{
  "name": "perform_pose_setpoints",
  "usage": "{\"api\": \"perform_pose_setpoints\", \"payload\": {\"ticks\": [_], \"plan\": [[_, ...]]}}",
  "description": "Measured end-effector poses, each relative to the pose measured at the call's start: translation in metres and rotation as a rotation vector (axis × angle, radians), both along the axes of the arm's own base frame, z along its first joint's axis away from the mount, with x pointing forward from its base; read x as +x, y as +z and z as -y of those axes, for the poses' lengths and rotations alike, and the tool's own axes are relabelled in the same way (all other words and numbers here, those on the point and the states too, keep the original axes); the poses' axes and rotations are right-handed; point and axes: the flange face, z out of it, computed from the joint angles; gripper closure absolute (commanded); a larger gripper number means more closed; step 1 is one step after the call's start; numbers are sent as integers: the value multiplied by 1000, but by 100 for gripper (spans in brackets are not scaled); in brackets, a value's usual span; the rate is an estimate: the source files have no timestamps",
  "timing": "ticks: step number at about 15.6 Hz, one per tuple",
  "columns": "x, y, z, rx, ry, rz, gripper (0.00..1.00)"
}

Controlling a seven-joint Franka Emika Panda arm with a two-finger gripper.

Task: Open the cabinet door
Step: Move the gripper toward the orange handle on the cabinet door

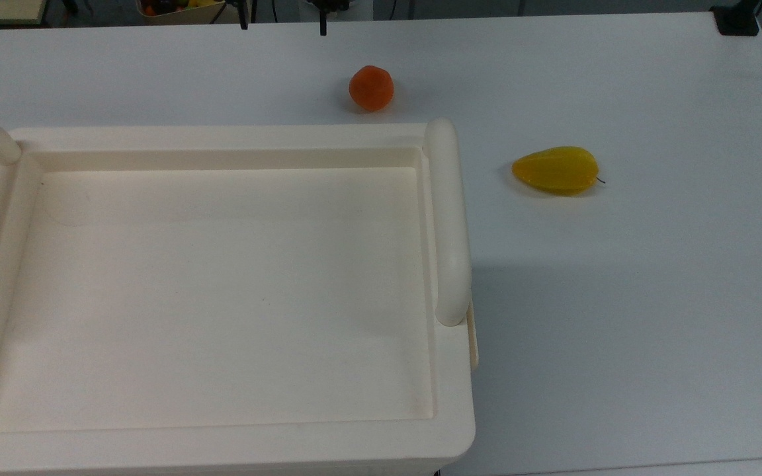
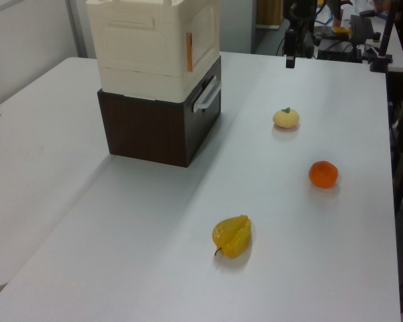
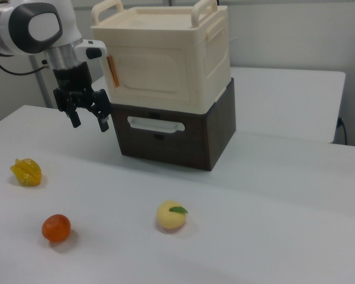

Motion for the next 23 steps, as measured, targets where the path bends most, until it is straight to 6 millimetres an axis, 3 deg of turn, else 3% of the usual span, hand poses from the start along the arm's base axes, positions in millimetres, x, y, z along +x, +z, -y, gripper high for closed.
{"api": "perform_pose_setpoints", "payload": {"ticks": [8,12,18,23], "plan": [[0,0,-1,0,2,1,0],[6,12,-5,2,9,29,0],[47,30,-33,22,59,219,0],[73,27,-67,54,88,386,1]]}}
